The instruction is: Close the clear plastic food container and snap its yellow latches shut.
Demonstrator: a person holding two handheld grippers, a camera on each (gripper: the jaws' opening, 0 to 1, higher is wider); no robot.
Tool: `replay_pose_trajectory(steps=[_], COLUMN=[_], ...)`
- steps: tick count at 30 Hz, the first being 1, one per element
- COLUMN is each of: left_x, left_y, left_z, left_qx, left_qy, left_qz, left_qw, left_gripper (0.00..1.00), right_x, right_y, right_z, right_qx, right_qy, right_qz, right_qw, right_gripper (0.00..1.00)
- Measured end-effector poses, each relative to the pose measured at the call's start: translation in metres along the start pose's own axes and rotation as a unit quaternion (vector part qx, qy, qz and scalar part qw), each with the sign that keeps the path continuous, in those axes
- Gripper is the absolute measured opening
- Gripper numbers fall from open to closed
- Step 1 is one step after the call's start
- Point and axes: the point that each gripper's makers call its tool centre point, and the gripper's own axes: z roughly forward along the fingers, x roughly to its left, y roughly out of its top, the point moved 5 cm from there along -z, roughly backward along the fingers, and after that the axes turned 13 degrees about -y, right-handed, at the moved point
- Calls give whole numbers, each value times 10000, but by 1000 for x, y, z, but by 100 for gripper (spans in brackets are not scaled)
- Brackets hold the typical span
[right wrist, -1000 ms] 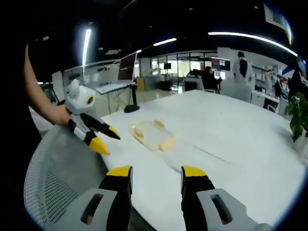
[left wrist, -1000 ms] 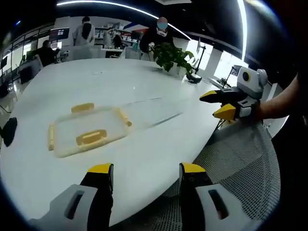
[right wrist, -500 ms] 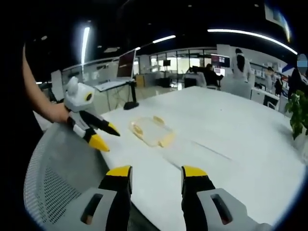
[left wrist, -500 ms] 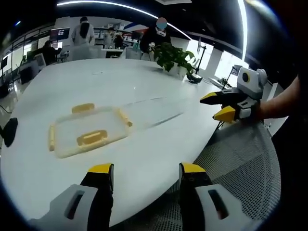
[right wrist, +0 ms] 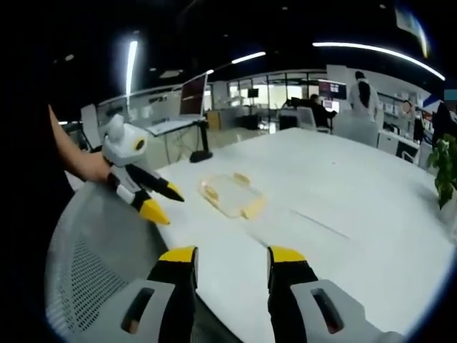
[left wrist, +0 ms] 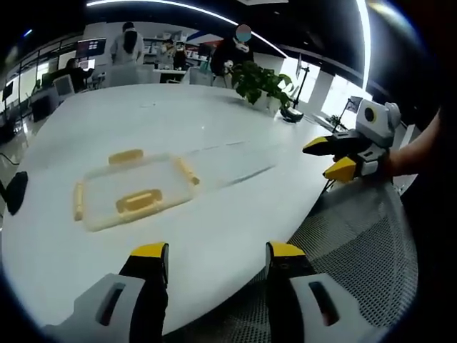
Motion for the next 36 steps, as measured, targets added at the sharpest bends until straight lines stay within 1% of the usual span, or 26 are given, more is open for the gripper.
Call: replay_pose_trajectory(steps=[4, 8, 10, 13, 15, 17, 19, 20, 24, 25, 29, 31, 35, 36], left_x=[0, -1, -2, -4, -6, -8, -7, -6, -7, -8, -6, -5, -2, -2], left_y=[-1, -2, -1, 2, 2, 3, 5, 5, 4, 5, 11, 14, 16, 16], left_z=[1, 2, 2, 2, 2, 4, 3, 2, 4, 4, -1, -3, -5, -6], left_qx=[71, 101, 68, -41, -5, 14, -29, -36, 45, 33, -114, -255, -273, -277], left_qy=[-16, -62, -77, -152, -181, -203, -187, -177, -212, -224, -197, -207, -173, -171], left_qz=[21, -44, -59, -83, -46, 125, 60, 16, 129, 130, 158, 105, 79, 76], left_qw=[10000, 9999, 9999, 9998, 9998, 9997, 9998, 9998, 9997, 9997, 9996, 9994, 9994, 9994], left_gripper=[53, 53, 53, 53, 53, 53, 54, 54, 55, 55, 55, 55, 55, 55], right_x=[-4, -3, -4, -3, -3, -5, -7, -8, -11, -12, -14, -14, -16, -18], right_y=[1, -1, -2, -2, -2, 0, 1, 1, 4, 7, 17, 23, 30, 33], right_z=[0, 0, 1, 0, 0, -1, 0, 0, -1, -2, -6, -7, -7, -8], right_qx=[-8, 43, 102, 104, 120, 81, 95, 79, 19, -52, -229, -336, -449, -470], right_qy=[-37, -46, -53, -34, -22, -44, -36, -49, -96, -99, -107, -115, -141, -142], right_qz=[62, -14, -4, -12, -24, -20, 107, 118, 227, 279, 387, 383, 493, 623], right_qw=[10000, 10000, 9999, 9999, 9999, 10000, 9999, 9999, 9997, 9995, 9989, 9986, 9977, 9968], right_gripper=[37, 37, 37, 37, 37, 36, 36, 36, 36, 36, 36, 36, 38, 38])
